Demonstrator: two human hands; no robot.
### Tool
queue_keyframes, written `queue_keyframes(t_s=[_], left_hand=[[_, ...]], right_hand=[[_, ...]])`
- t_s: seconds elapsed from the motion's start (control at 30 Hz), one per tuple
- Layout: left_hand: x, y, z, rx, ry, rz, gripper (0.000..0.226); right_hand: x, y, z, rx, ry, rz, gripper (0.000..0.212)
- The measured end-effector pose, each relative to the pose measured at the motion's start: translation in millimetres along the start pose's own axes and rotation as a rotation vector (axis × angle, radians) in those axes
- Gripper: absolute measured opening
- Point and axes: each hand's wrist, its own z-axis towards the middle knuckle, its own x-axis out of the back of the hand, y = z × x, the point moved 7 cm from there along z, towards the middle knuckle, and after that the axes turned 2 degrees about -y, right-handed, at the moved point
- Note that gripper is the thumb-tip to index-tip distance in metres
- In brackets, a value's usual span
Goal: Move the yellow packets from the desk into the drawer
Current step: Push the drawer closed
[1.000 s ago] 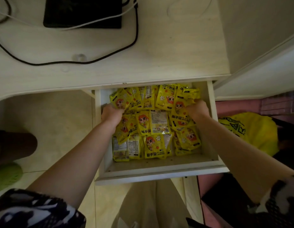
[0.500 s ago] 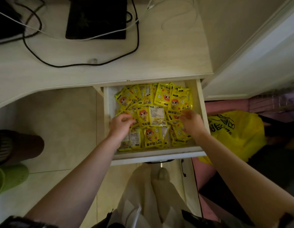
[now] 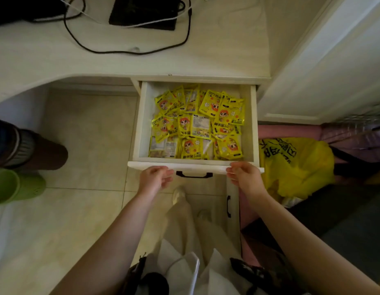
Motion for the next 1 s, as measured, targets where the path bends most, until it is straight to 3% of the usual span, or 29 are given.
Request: queue_keyframes(t_s=[0.17, 0.37, 0.5, 0.7, 1.0], left_hand=[[9.2, -29.4, 0.8, 0.202, -0.007, -0.179, 0.027], [-3.2, -21.9, 25.5, 0.248, -0.053, -0.311, 0.040], [-4.9, -15.5, 37.3, 0.248, -0.038, -0.387, 0.033], [-2.6, -11.9, 45.2, 0.241, -0.025, -0.441, 0.034], [-8.6, 30.1, 76.9, 0.195, -0.007, -0.429, 0.033]], right_hand=[[7.3, 34.7, 1.8, -0.302, 0.039, 0.199, 0.028], [15.6, 28.0, 20.0, -0.468, 0.025, 0.363, 0.028], [9.3, 19.6, 30.5, -0.500, 0.034, 0.472, 0.019], [4.3, 14.2, 37.0, -0.498, 0.075, 0.451, 0.031], [-3.0, -17.0, 63.0, -0.473, 0.108, 0.388, 0.019]])
